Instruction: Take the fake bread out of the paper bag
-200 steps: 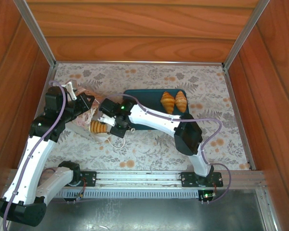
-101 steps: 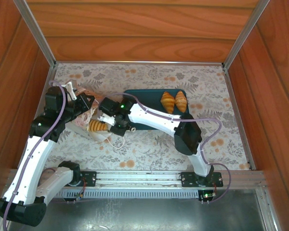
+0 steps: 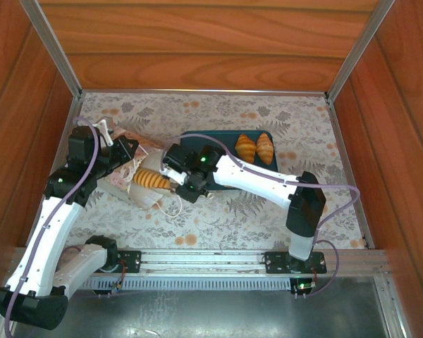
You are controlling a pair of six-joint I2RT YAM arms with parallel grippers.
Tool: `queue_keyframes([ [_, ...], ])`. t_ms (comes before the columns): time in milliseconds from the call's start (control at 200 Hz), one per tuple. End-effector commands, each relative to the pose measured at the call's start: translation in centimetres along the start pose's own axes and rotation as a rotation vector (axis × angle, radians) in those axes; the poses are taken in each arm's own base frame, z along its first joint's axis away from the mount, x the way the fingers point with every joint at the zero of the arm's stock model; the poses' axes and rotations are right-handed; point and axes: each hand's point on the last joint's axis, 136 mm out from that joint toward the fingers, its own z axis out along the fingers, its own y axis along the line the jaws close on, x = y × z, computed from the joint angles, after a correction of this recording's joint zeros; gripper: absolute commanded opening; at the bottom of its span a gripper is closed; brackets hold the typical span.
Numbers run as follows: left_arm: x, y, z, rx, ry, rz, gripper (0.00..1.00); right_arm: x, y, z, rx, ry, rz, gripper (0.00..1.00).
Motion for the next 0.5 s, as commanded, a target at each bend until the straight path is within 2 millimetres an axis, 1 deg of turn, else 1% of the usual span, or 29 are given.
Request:
queue_keyframes([
  [0, -0.8, -0.2, -0.1, 0.008, -0.034, 0.001, 0.00, 0.7, -0.1, -2.3, -0.007, -0.056, 0.067, 0.47],
  [35, -0.7, -0.2, -0.1, 0.008, -0.036, 0.003, 0.00, 1.3, 0.1, -2.7, -0.021, -0.068, 0.078, 0.47],
  [50, -0.8, -0.2, -0.1, 0.008, -0.039, 0.003, 0.00, 1.6, 0.3, -2.5, -0.030, -0.063, 0.082, 0.47],
  [60, -0.8, -0.2, -0.1, 0.006, -0.039, 0.002, 0.00, 1.6, 0.4, -3.3, -0.037, -0.087, 0.083, 0.47],
  [75, -0.8, -0.2, -0.2, 0.006, -0.041, 0.003, 0.00, 1.8, 0.5, -3.9, -0.046, -0.105, 0.087, 0.47],
  [80, -0.8, -0.2, -0.2, 0.006, -0.041, 0.003, 0.00, 2.0, 0.6, -3.6, -0.049, -0.098, 0.088, 0.47],
  [150, -0.9, -0.1, -0.1, 0.005, -0.045, 0.005, 0.00, 3.1, 1.3, -4.5, -0.089, -0.138, 0.107, 0.47],
  [240, -1.0, -0.1, -0.1, 0.002, -0.050, 0.005, 0.00, 4.7, 1.5, -5.6, -0.104, -0.179, 0.145, 0.47],
  [345, -1.0, 0.0, 0.1, 0.001, -0.053, 0.002, 0.00, 6.5, 1.0, -6.7, -0.079, -0.214, 0.174, 0.47],
  [495, -1.0, 0.3, 0.2, -0.006, -0.060, -0.002, 0.00, 8.8, -1.2, -7.8, 0.043, -0.230, 0.207, 0.47],
])
